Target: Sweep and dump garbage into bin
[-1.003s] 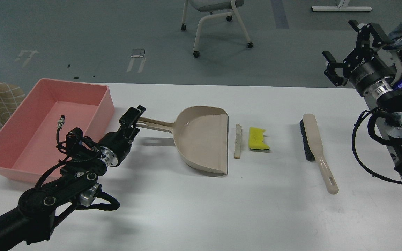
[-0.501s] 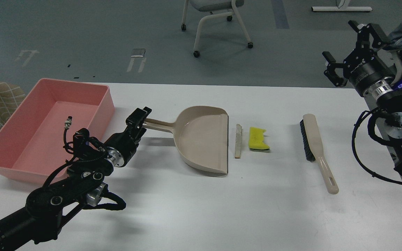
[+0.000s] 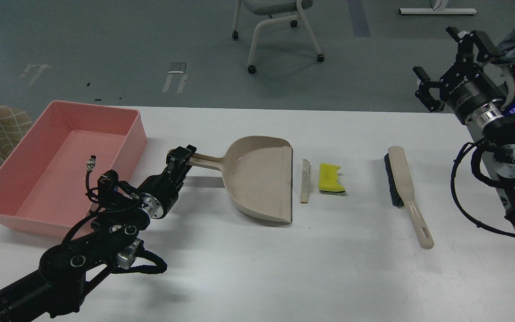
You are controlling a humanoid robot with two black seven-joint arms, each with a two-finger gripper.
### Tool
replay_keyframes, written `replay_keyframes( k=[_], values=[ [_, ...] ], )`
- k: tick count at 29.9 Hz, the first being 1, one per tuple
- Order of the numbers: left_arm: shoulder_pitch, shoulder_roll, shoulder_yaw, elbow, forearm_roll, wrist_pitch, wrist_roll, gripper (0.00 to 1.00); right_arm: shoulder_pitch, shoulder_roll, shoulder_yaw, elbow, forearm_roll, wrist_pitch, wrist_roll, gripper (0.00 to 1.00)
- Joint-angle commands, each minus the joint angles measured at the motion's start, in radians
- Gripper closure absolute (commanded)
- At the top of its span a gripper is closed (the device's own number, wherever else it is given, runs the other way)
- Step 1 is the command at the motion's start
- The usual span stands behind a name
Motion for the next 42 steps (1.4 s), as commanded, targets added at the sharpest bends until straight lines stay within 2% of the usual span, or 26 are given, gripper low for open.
replay_keyframes(
  k=[1,15,21,25,31,40,42],
  values=[
    [-0.002,-0.002,0.0,0.0,0.001,0.0,0.01,1.0,0.001,0.0,0.0,0.0,0.0,0.0,0.0,0.0],
    [-0.012,-0.001,0.0,0.001,0.007,0.022,0.013,1.0,0.005,-0.018,-0.031,0.014,-0.026,0.0,-0.005,0.0],
    [-0.012,-0.018,-0.002,0.001,0.01,0.066,0.013,1.0,0.012,-0.191,-0.239,0.142,-0.074,0.0,-0.014,0.0],
    [-0.01,-0.024,-0.005,0.003,0.044,0.123,0.009,1.0,0.034,-0.355,-0.395,0.297,-0.127,0.0,-0.021,0.0],
    [-0.01,-0.062,-0.006,0.003,0.084,0.207,-0.006,1.0,0.025,-0.507,-0.455,0.445,-0.218,0.0,-0.054,0.0],
    [-0.001,-0.051,-0.006,-0.002,0.159,0.207,-0.071,1.0,0.021,-0.695,-0.635,0.65,-0.244,0.0,-0.063,0.0],
    [-0.004,-0.051,-0.006,-0.003,0.162,0.207,-0.098,1.0,0.018,-0.719,-0.659,0.681,-0.285,0.0,-0.064,0.0]
  ],
)
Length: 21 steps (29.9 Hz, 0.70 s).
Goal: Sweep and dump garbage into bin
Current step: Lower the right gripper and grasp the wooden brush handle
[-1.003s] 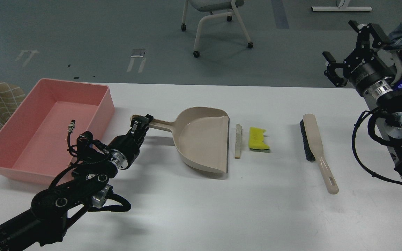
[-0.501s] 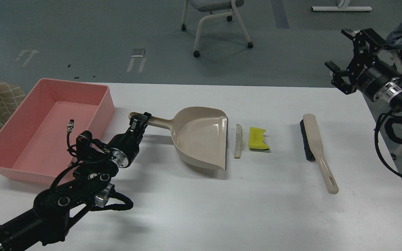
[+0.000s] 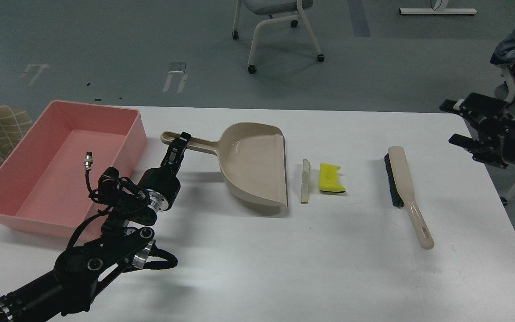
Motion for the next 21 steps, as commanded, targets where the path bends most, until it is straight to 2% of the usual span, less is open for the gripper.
replay_keyframes(
  k=[1,3,6,9,21],
  values=[
    [-0.004,0.002,0.002,-0.003,0.01,0.0,-0.041,1.0,-0.004,-0.045,-0.047,0.056,-0.062,0.0,-0.002,0.0],
    [-0.003,-0.003,0.002,-0.001,0.045,0.0,-0.068,1.0,-0.014,-0.071,-0.078,0.092,-0.118,0.0,-0.002,0.0],
    [0.005,-0.005,0.002,-0.001,0.088,0.0,-0.082,1.0,-0.039,-0.087,-0.092,0.121,-0.167,0.0,-0.011,0.0],
    [0.009,-0.005,0.003,0.002,0.1,0.0,-0.082,1.0,-0.05,-0.088,-0.092,0.128,-0.229,0.0,-0.034,0.0],
    [0.029,-0.003,0.006,0.045,0.171,0.0,-0.079,1.0,-0.071,-0.087,-0.101,0.203,-0.277,0.0,-0.047,0.0]
  ],
)
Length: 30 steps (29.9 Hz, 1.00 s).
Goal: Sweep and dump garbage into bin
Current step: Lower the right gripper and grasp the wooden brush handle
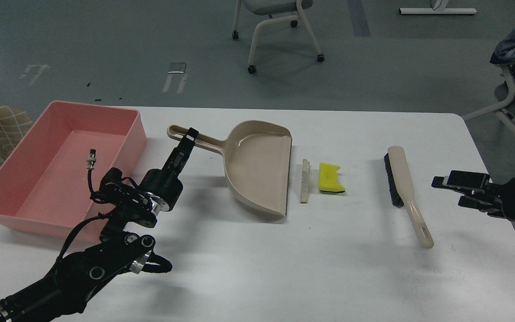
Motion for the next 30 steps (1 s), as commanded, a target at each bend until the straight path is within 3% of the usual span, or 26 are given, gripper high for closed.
replay_keyframes(
  k=[1,12,23,28,30],
  values=[
    [0.009,-0.005,-0.001,0.02,0.01,0.0,0.005,1.0,-0.024,-0.007,-0.001,0.055,-0.005,0.0,-0.002,0.0],
    [0.015,-0.014,-0.002,0.035,0.01,0.0,0.011,1.0,-0.027,0.005,-0.001,0.055,-0.067,0.0,-0.008,0.0],
    [0.012,-0.016,-0.001,0.035,0.011,0.0,0.011,1.0,-0.038,0.016,-0.002,0.042,-0.08,0.0,-0.045,0.03],
    [0.014,-0.017,-0.001,0.035,0.011,0.0,0.011,1.0,-0.047,0.042,-0.005,0.043,-0.1,-0.024,-0.062,0.13],
    [0.014,-0.021,-0.001,0.035,0.011,0.0,0.009,1.0,-0.054,0.054,-0.005,0.042,-0.101,-0.028,-0.062,0.22]
  ],
)
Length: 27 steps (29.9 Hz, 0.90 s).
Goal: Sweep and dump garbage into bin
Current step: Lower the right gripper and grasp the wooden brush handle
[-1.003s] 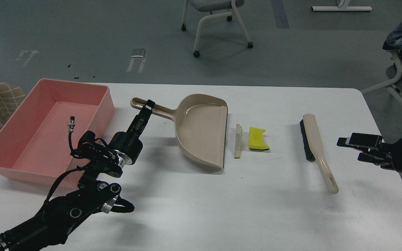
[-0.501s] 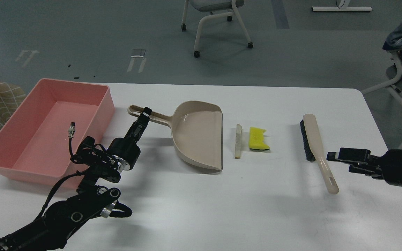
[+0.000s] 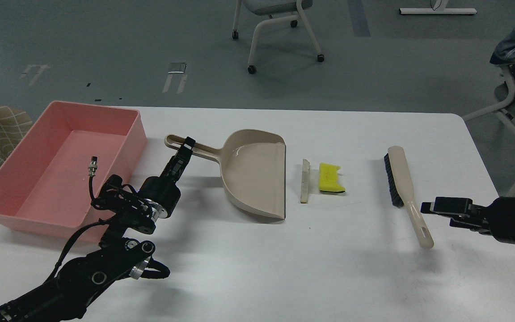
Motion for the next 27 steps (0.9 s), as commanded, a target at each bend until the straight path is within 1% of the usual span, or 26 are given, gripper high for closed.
replay_keyframes(
  k=[1,6,9,14,20,27],
  values=[
    [0.001,-0.003,0.0,0.0,0.001,0.0,-0.002,1.0,-0.01,0.019,0.0,0.001,-0.003,-0.01,-0.002,0.26],
    [0.001,-0.005,0.001,0.0,0.001,0.0,-0.002,1.0,-0.016,0.033,0.0,-0.001,-0.005,-0.012,-0.002,0.26],
    [0.0,-0.003,0.001,0.0,0.001,0.0,-0.002,1.0,-0.018,0.039,-0.002,-0.002,-0.005,-0.012,-0.013,0.26],
    [0.001,-0.003,0.001,0.0,0.001,0.0,-0.002,1.0,-0.023,0.051,-0.002,-0.016,-0.005,-0.012,-0.015,0.26],
    [0.003,-0.003,0.001,0.0,0.001,0.0,-0.003,1.0,-0.024,0.061,-0.002,-0.017,-0.011,-0.014,-0.015,0.35],
    [0.003,-0.003,0.001,0.0,0.001,0.0,-0.005,1.0,-0.026,0.094,-0.002,-0.017,-0.034,-0.021,-0.015,0.43]
  ],
)
